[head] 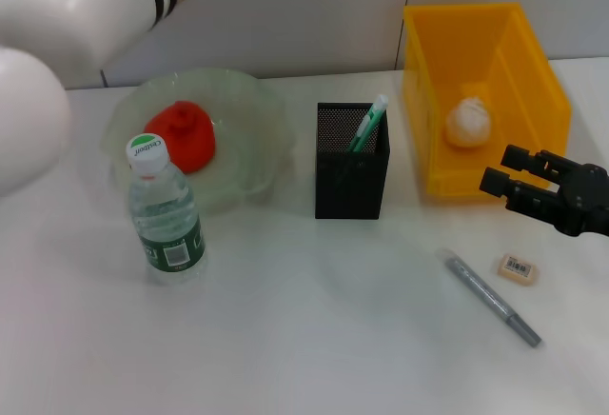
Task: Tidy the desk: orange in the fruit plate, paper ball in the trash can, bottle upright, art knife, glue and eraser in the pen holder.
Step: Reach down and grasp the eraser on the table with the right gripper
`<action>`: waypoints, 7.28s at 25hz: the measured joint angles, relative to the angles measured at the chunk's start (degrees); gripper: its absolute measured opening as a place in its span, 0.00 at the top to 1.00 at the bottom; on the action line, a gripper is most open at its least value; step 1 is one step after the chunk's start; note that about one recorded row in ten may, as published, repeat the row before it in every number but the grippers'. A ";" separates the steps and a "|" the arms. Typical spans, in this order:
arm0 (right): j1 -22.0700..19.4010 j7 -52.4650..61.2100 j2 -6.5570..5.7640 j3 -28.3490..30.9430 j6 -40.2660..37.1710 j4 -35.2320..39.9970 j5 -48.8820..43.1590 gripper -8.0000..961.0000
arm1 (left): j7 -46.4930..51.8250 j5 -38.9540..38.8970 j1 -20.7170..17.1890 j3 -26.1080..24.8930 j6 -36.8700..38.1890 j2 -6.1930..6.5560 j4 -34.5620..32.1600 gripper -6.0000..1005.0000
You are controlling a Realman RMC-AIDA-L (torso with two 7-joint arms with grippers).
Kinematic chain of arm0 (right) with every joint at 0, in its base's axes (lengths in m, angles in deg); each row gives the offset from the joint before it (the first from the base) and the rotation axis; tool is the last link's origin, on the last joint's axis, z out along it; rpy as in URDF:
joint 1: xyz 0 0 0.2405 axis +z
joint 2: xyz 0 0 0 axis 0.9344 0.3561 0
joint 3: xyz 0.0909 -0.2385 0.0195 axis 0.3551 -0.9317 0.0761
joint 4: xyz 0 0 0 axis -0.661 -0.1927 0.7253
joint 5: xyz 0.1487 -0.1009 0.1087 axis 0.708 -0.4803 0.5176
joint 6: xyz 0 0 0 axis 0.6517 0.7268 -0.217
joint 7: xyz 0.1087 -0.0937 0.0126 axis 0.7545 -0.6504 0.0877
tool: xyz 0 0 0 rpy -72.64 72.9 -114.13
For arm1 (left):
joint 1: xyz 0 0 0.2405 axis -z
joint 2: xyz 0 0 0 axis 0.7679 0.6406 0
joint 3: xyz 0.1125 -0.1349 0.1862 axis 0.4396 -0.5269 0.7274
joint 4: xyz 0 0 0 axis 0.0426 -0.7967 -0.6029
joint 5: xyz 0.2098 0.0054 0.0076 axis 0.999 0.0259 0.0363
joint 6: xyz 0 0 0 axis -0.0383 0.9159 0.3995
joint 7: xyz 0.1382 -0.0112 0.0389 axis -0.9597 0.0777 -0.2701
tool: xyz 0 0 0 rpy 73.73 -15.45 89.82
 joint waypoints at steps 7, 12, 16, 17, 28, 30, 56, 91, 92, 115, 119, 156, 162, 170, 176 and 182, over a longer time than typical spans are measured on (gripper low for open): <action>0.00 -1.02 0.00 -0.26 0.00 0.17 -0.26 0.23 | -0.29 -7.03 0.29 -2.95 6.78 0.21 -1.17 0.22; 0.00 -2.19 0.07 -0.48 0.00 0.27 -0.42 0.23 | -5.65 -17.50 0.57 -7.91 11.84 0.29 -1.05 0.22; 0.00 -2.41 0.09 -0.63 -0.01 0.31 -0.48 0.23 | -18.90 -32.88 0.70 -15.06 20.56 0.25 0.25 0.22; 0.00 -2.58 0.09 -0.63 -0.01 0.31 -0.49 0.23 | -18.90 -32.88 0.70 -15.06 20.56 0.25 0.25 0.22; -0.02 -3.16 -0.08 -0.71 -1.84 -0.45 -1.85 0.23 | -42.55 -52.88 -4.39 -28.55 50.34 0.29 1.59 0.22; -0.01 -3.17 -0.12 -0.71 -2.03 -0.71 -2.07 0.23 | -42.61 -52.89 -5.45 -29.76 55.06 0.37 0.95 0.22; 2.48 27.75 0.07 -20.11 0.52 -38.19 -17.12 0.24 | -49.17 -56.33 -21.44 -31.04 73.88 0.16 2.30 0.22; 19.86 58.36 -1.63 -38.64 -6.99 -38.19 -57.39 0.24 | -64.51 -59.98 -22.10 -30.53 80.65 0.29 14.09 0.21; 19.86 58.36 -1.63 -38.64 -6.99 -38.19 -57.39 0.24 | -64.91 -60.04 -22.16 -30.53 80.94 0.30 14.09 0.21; 20.83 59.03 -1.75 -39.28 0.14 -29.92 -58.85 0.24 | -68.60 -57.89 -21.76 -31.05 82.43 0.80 19.18 0.21; 20.99 59.61 -1.75 -39.68 0.71 -29.53 -58.90 0.24 | -68.87 -56.39 -21.88 -32.73 82.56 0.89 20.36 0.21; 21.97 61.08 -1.32 -42.46 7.26 -22.53 -59.68 0.25 | -69.37 -54.96 -20.50 -34.20 83.40 1.19 24.37 0.21; 21.92 61.11 -1.31 -42.46 8.00 -21.59 -59.63 0.25 | -69.37 -54.97 -20.50 -34.21 83.40 1.17 24.37 0.21; 21.92 61.15 -1.16 -42.45 8.58 -20.74 -59.66 0.31 | -69.37 -55.00 -20.50 -34.22 83.40 1.07 24.49 0.21; 21.97 61.27 -1.12 -42.45 8.72 -20.70 -59.68 0.37 | -69.40 -54.98 -20.50 -34.22 83.40 0.99 24.69 0.21; 21.93 61.39 -1.03 -42.45 8.68 -20.53 -59.68 0.43 | -69.43 -54.94 -20.50 -34.22 83.47 0.84 24.72 0.21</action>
